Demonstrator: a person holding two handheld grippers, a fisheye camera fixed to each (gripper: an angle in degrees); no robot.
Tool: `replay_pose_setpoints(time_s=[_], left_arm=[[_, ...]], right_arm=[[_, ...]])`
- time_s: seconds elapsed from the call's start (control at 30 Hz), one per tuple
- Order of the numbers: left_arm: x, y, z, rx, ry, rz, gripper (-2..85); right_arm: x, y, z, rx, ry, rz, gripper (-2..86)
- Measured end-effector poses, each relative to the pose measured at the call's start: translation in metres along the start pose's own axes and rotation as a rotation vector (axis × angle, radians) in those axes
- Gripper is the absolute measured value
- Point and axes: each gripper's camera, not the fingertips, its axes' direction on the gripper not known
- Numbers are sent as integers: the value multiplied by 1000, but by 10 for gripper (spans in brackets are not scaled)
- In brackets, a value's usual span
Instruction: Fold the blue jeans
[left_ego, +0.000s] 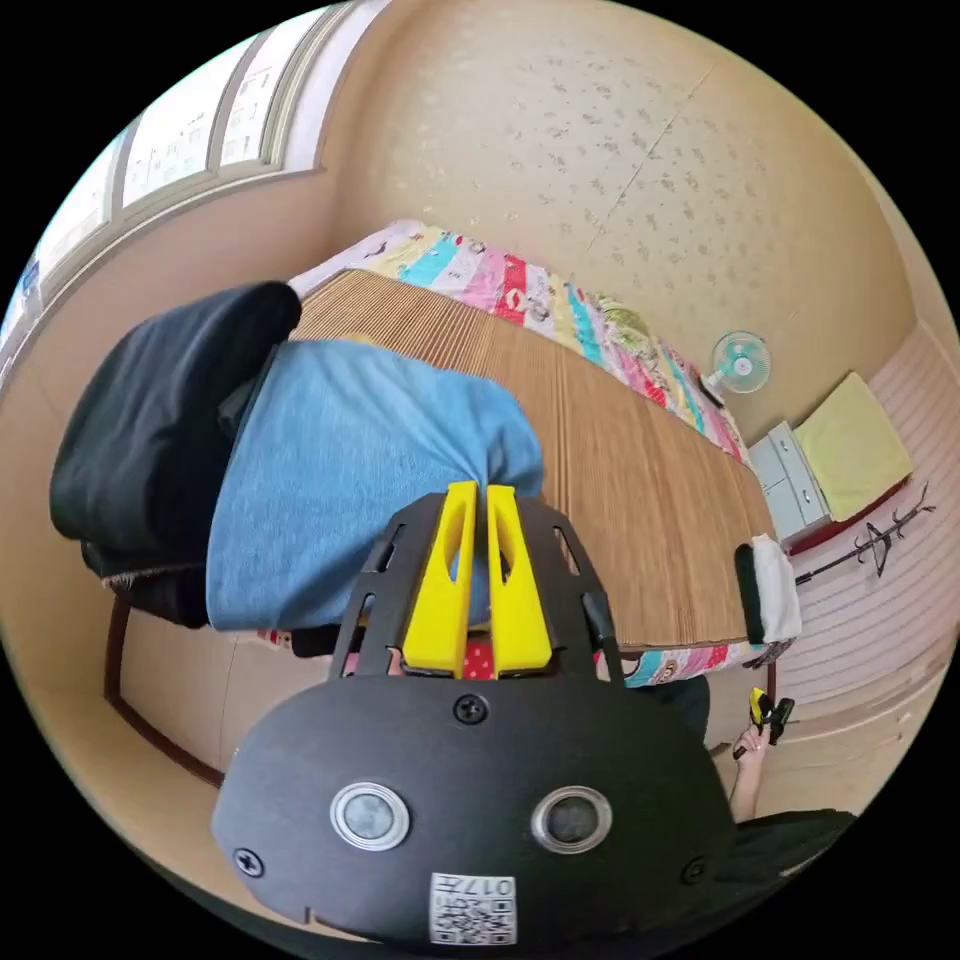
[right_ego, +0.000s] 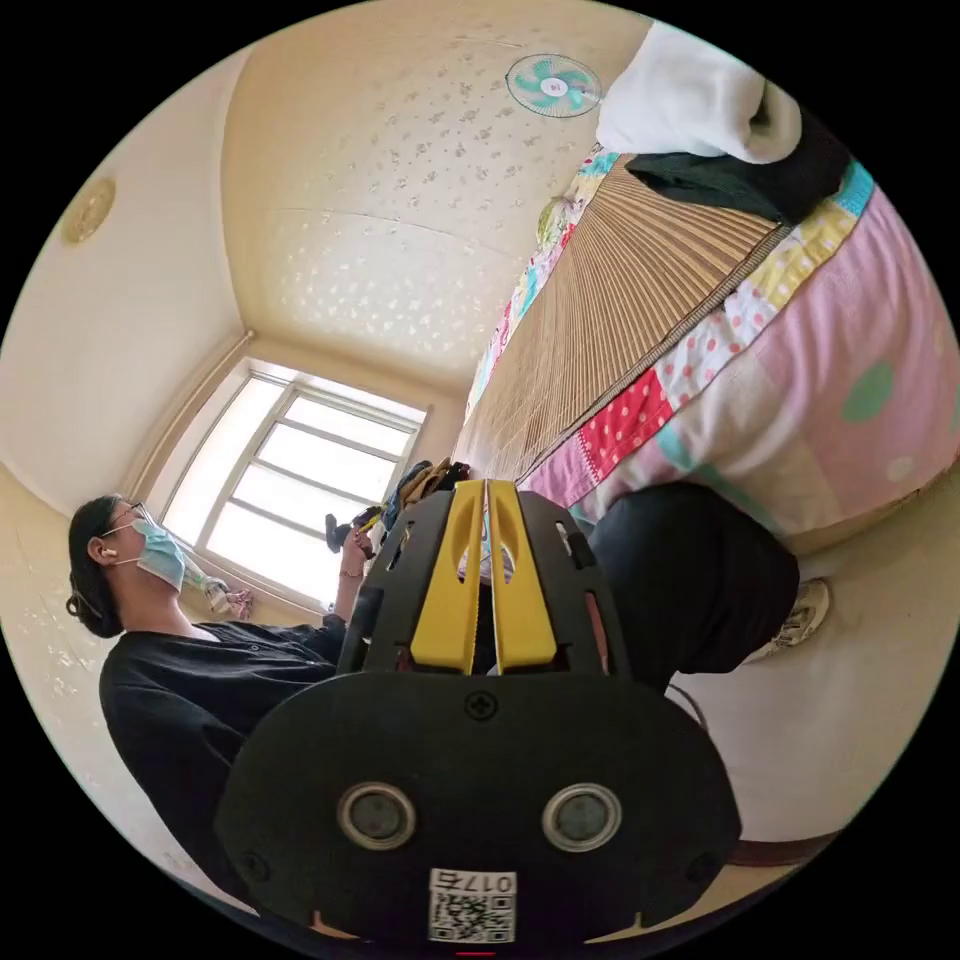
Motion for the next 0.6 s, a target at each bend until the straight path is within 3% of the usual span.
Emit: replay_pose_setpoints(time_s=[0.13, 0.27, 0.33, 0.4, 0.47, 0.6], left_arm=[[55, -53, -29, 152, 384, 133, -6], [161, -73, -32, 212, 752, 415, -7], [201, -56, -26, 199, 883, 547, -6], [238, -16, 13, 78, 1006, 572, -6], [260, 29, 66, -77, 968, 559, -6], [271, 166, 214, -480, 595, 455, -6]], right_arm=[[-42, 3, 4, 30, 105, -71, 8], [-81, -1, 25, 56, 242, -121, 11], [-105, -4, 45, 63, 304, -136, 18], [-122, -4, 62, 84, 323, -146, 29], [-137, -3, 81, 95, 329, -156, 48], [-179, 2, 150, 80, 385, -250, 100]])
